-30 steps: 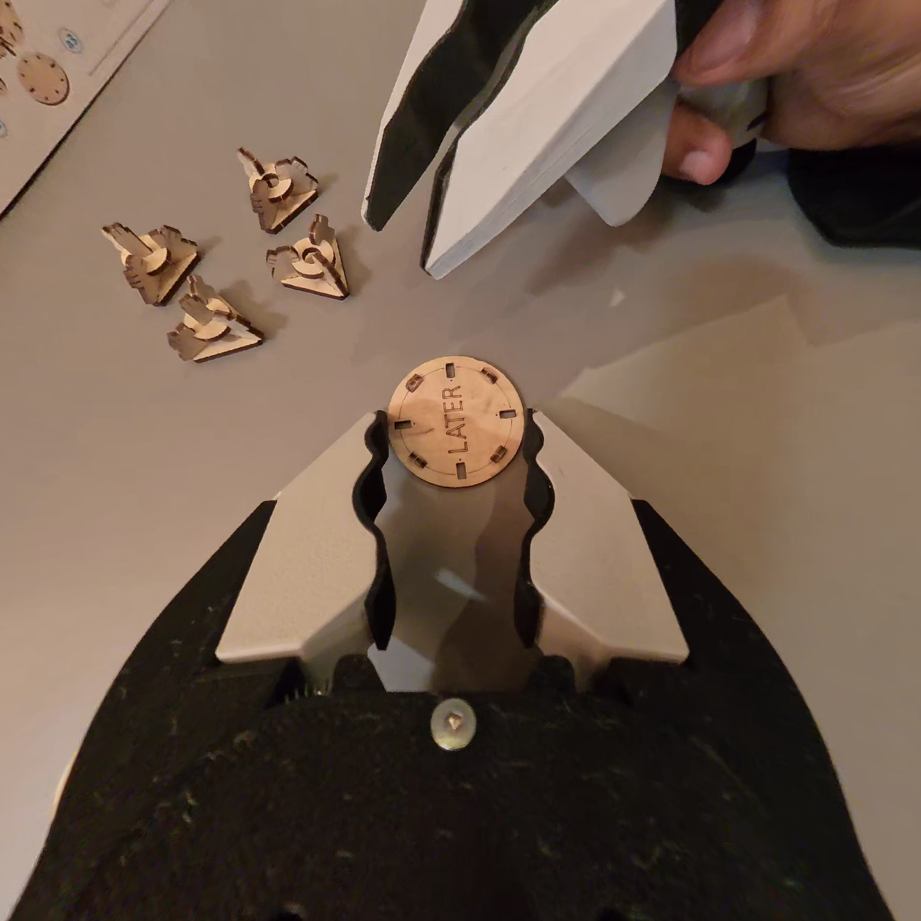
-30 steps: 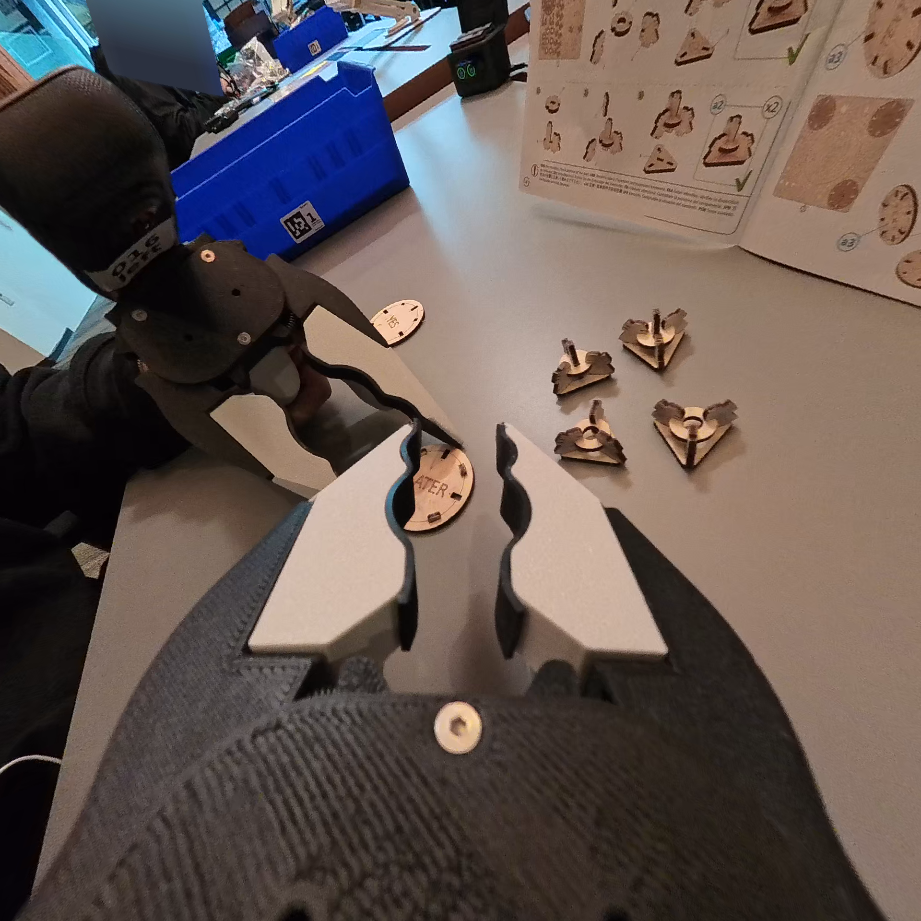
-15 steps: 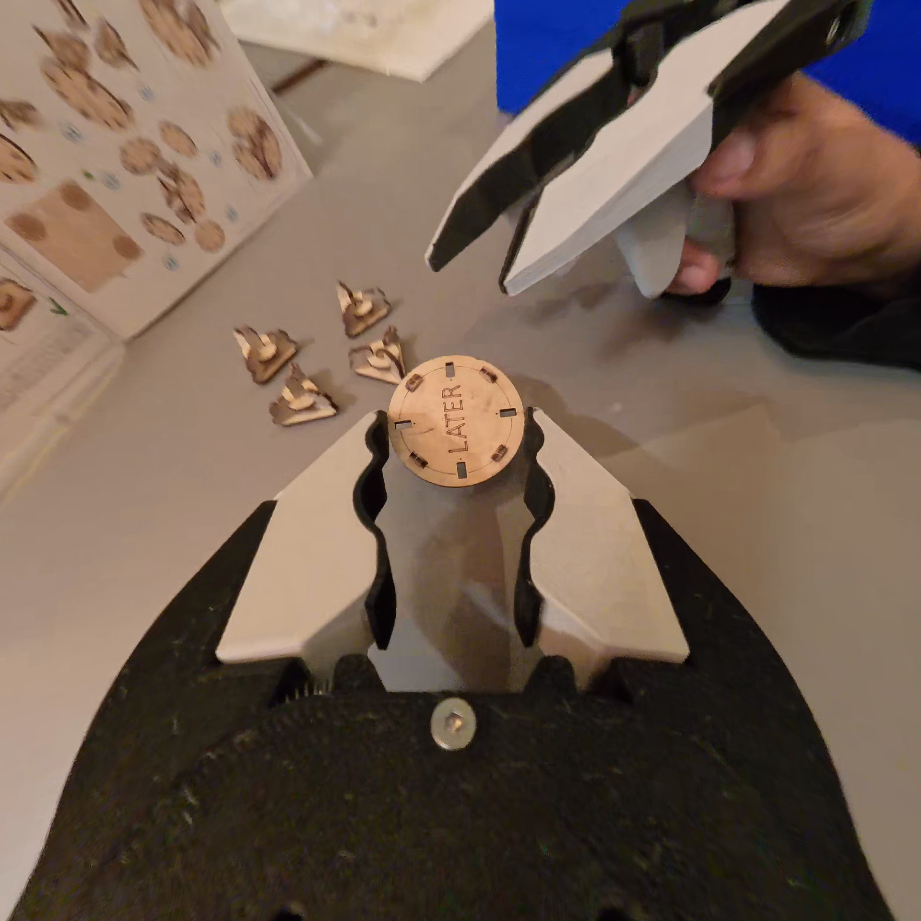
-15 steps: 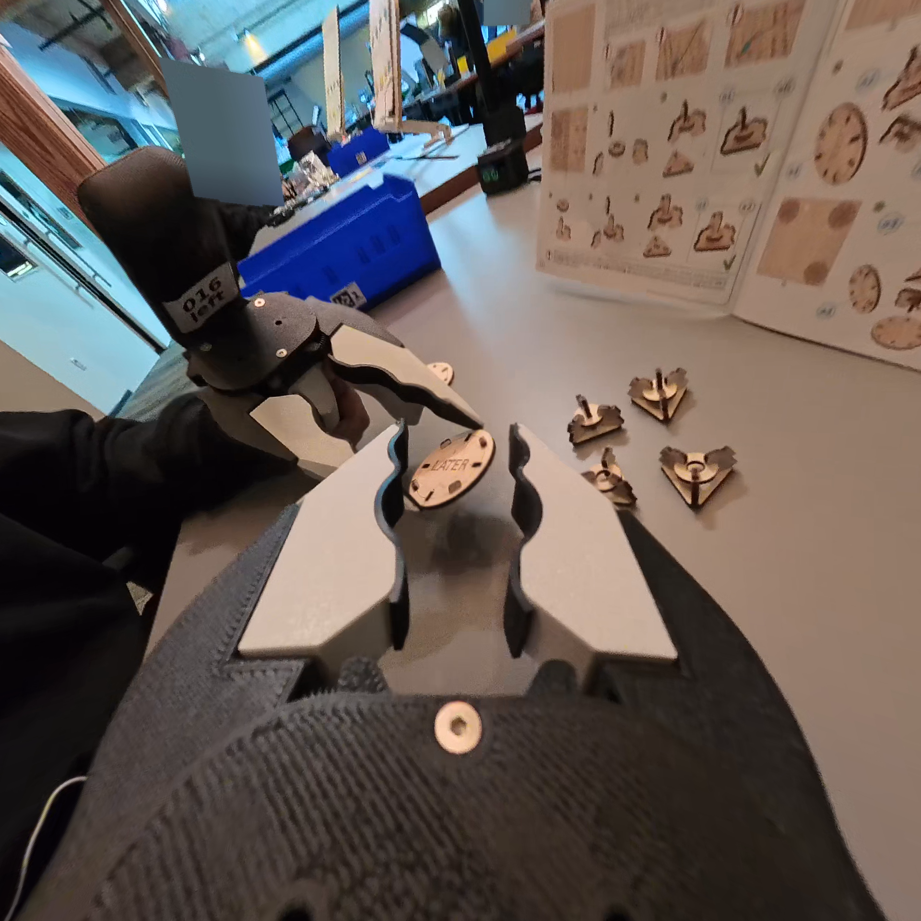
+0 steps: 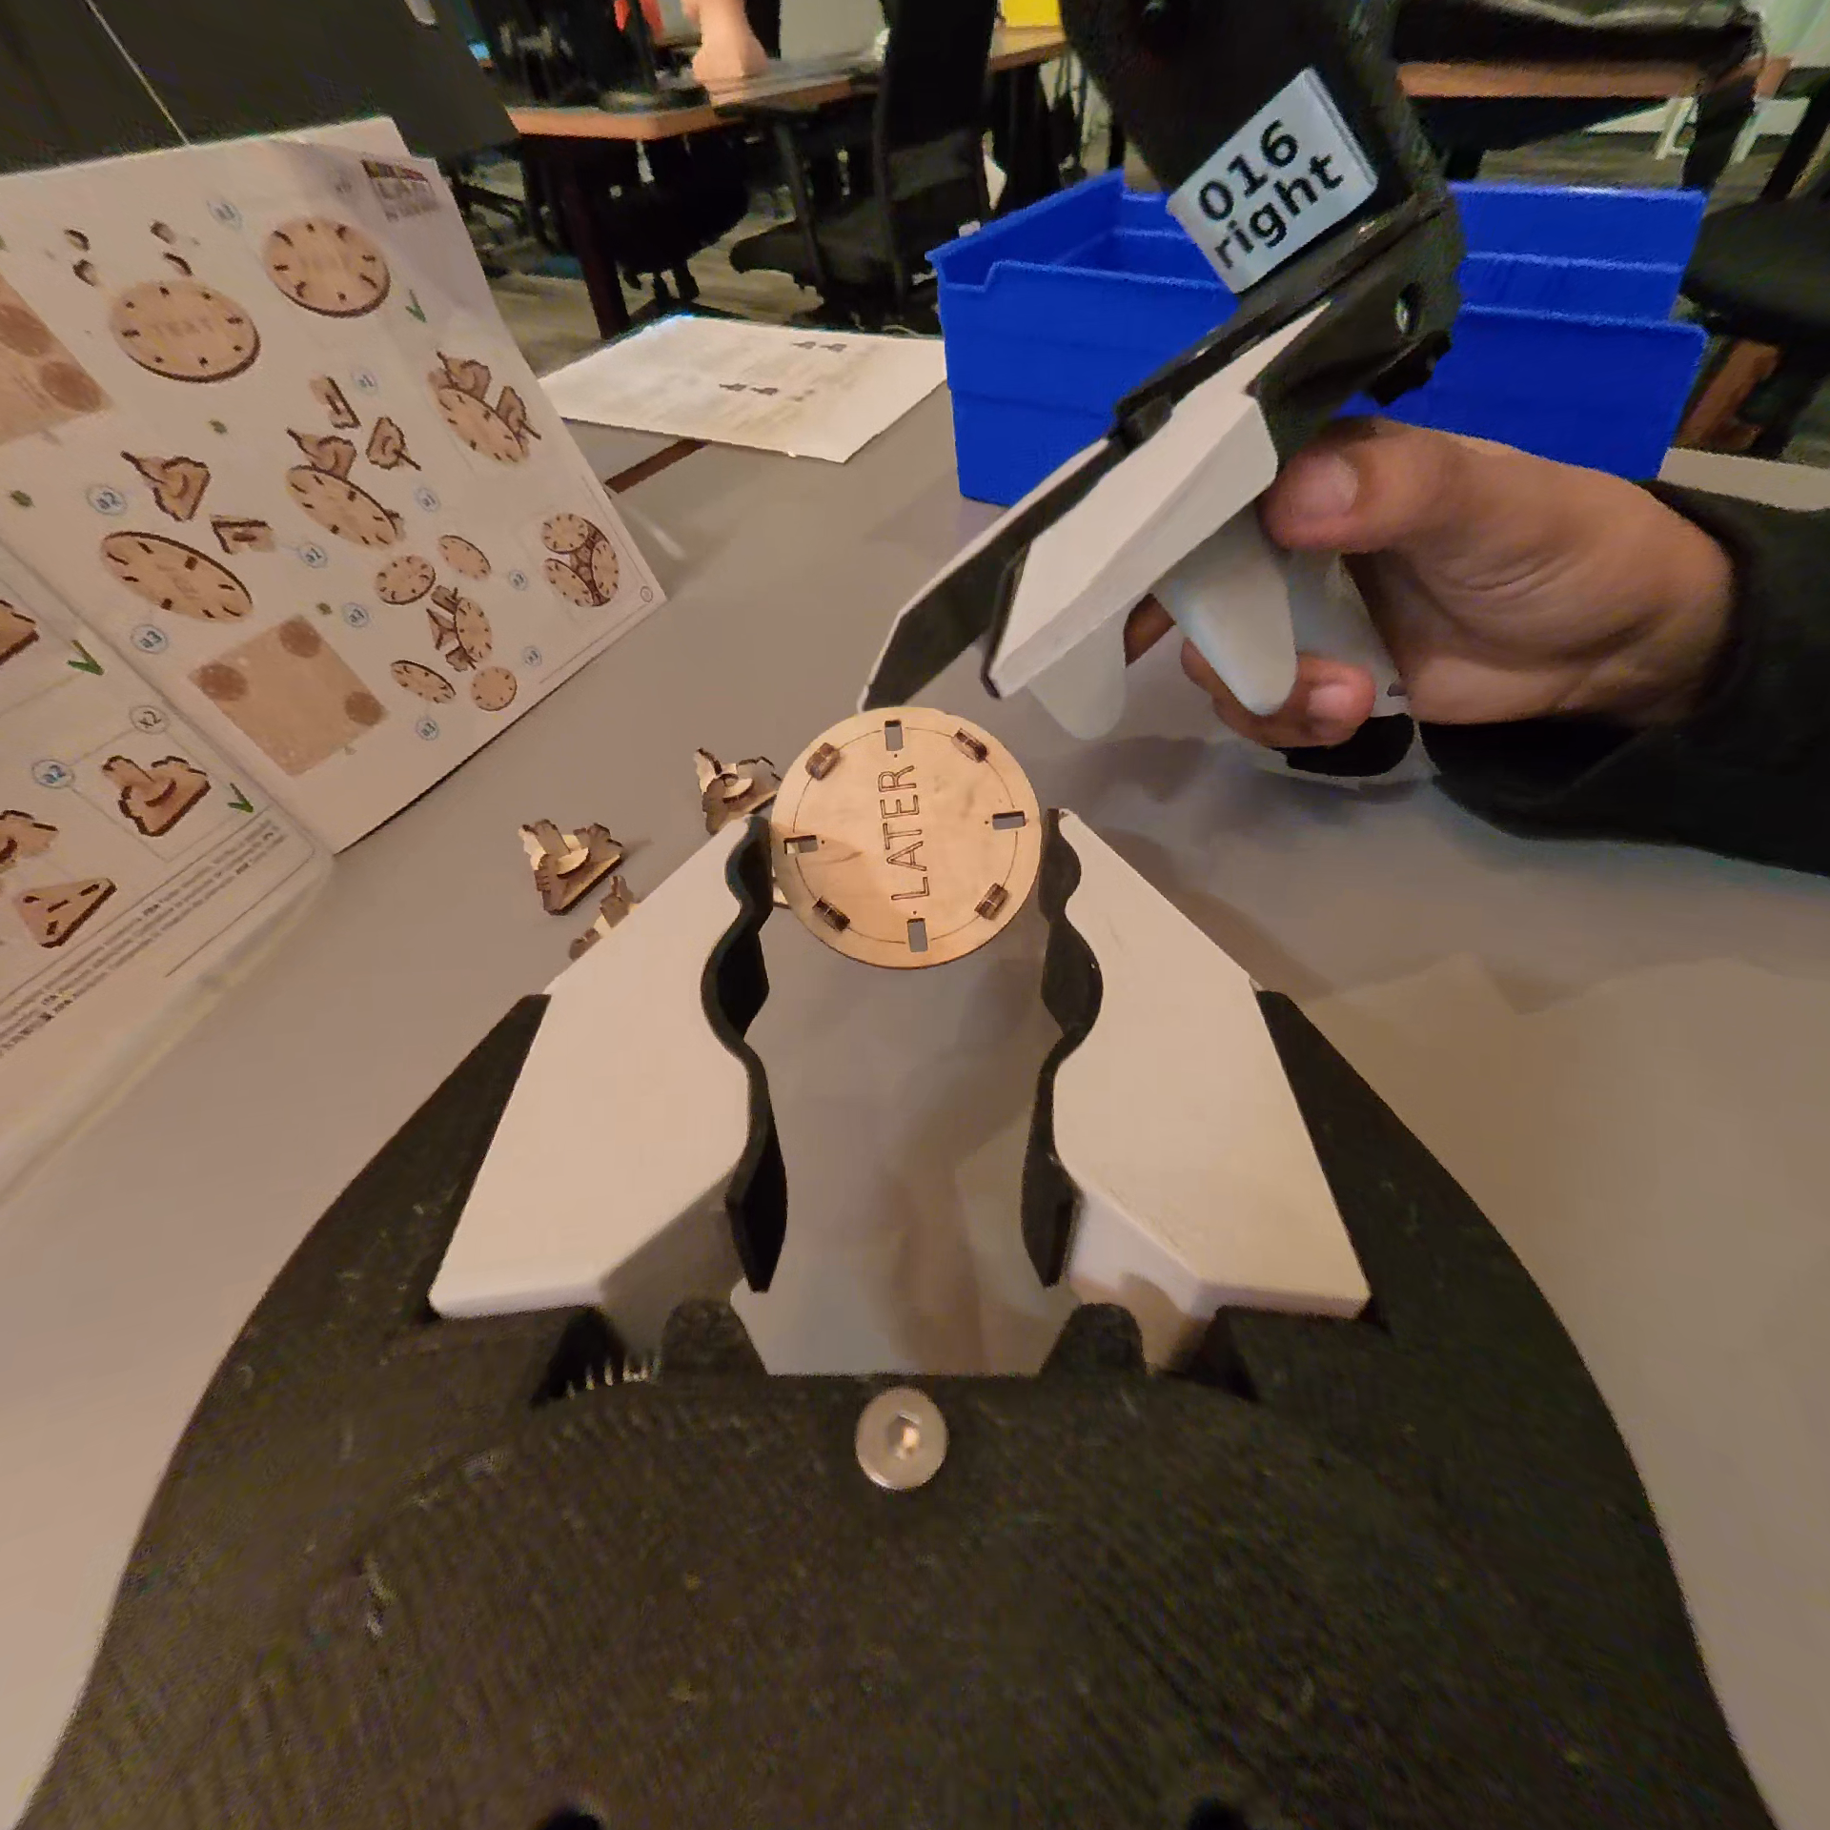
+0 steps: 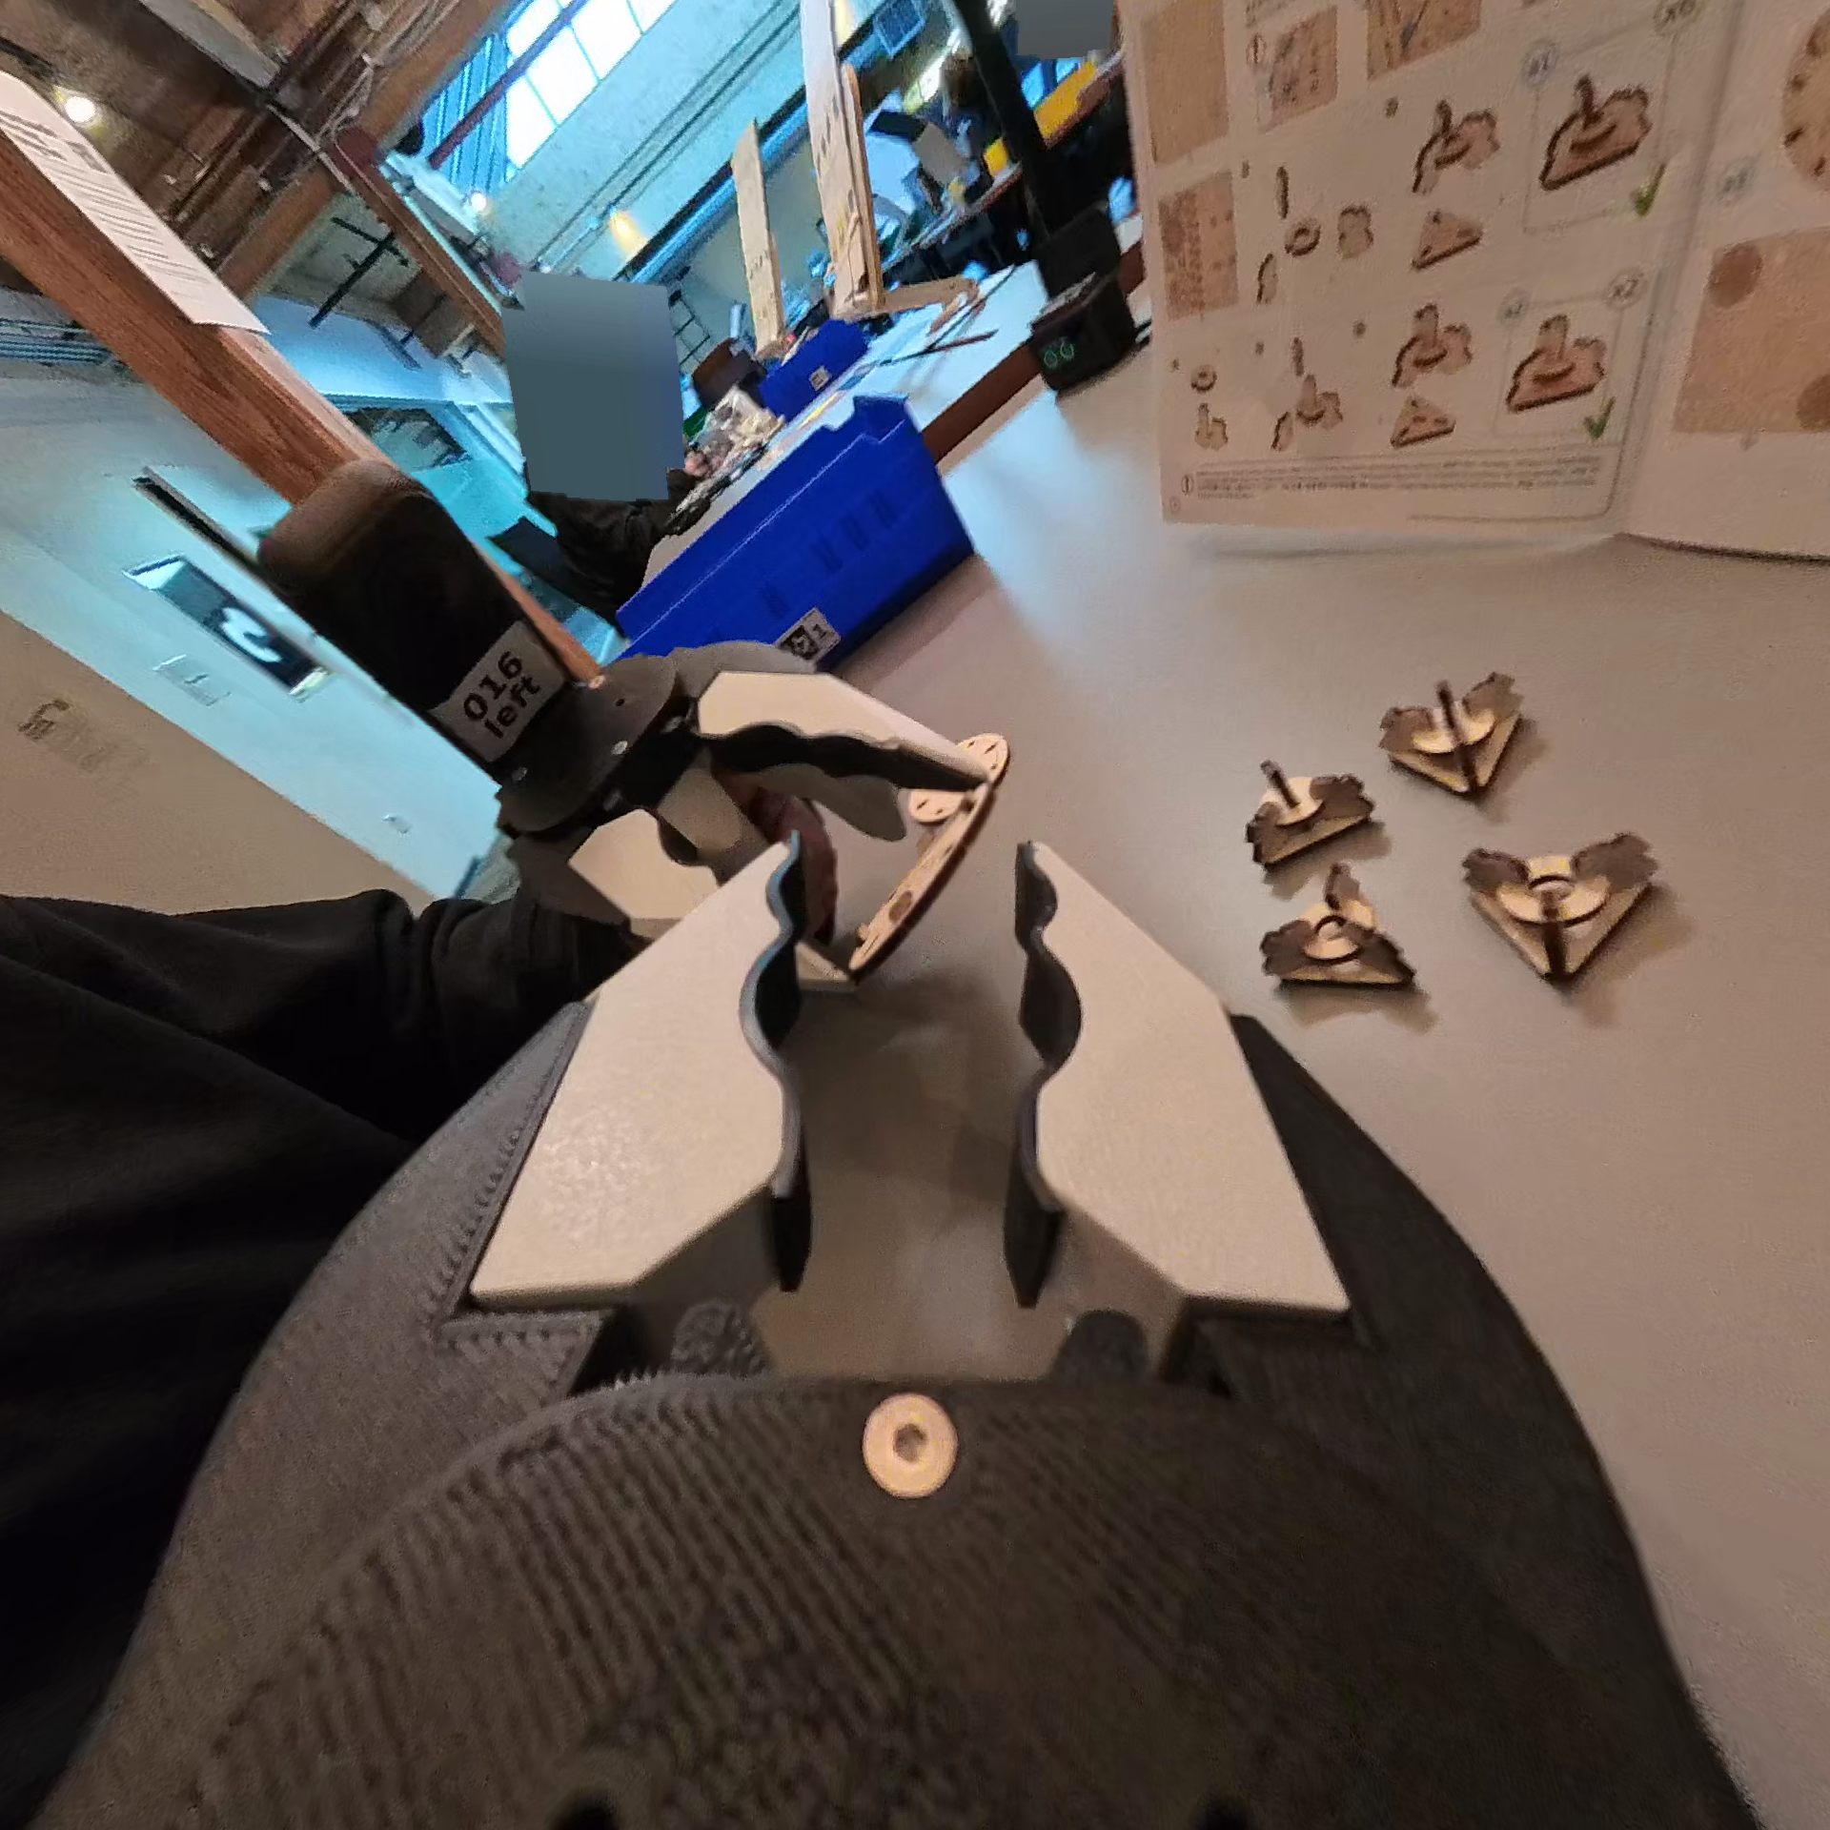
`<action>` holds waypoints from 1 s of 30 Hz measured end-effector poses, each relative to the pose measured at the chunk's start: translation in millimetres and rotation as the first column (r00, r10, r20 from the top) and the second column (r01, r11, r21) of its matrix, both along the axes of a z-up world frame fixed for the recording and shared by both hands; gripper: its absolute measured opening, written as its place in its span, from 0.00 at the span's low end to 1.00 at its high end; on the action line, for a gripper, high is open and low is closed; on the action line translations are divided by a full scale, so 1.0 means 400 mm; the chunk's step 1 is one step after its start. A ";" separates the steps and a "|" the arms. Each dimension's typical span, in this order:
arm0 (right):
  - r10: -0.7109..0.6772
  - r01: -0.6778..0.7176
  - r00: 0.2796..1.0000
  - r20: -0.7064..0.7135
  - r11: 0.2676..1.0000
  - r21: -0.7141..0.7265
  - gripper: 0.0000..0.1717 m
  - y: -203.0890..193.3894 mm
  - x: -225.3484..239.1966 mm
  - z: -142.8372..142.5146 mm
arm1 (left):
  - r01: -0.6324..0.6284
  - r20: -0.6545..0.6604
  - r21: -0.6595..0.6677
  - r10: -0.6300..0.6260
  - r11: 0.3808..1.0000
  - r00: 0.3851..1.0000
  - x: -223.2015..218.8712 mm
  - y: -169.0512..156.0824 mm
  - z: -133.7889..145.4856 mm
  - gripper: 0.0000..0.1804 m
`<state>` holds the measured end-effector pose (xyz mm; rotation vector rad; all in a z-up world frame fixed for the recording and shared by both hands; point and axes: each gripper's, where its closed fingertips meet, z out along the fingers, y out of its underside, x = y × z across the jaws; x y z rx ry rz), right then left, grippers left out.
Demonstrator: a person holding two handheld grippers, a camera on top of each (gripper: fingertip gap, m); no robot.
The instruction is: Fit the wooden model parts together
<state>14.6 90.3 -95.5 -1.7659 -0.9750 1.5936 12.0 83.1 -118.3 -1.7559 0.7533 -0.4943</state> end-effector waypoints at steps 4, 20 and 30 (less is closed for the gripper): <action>0.075 -0.077 0.997 -0.023 0.993 -0.089 0.24 -0.032 -0.013 -0.001 | 0.000 -0.004 0.001 0.000 1.000 1.000 0.000 0.000 -0.002 0.31; 0.090 -0.090 0.996 -0.007 0.987 -0.132 0.07 -0.030 -0.010 -0.026 | 0.014 -0.034 -0.005 -0.014 1.000 0.999 0.013 -0.004 -0.021 0.31; 0.111 -0.110 0.994 0.000 0.982 -0.154 0.11 -0.038 -0.019 -0.043 | 0.013 -0.053 -0.011 -0.013 1.000 0.999 0.013 -0.004 -0.027 0.30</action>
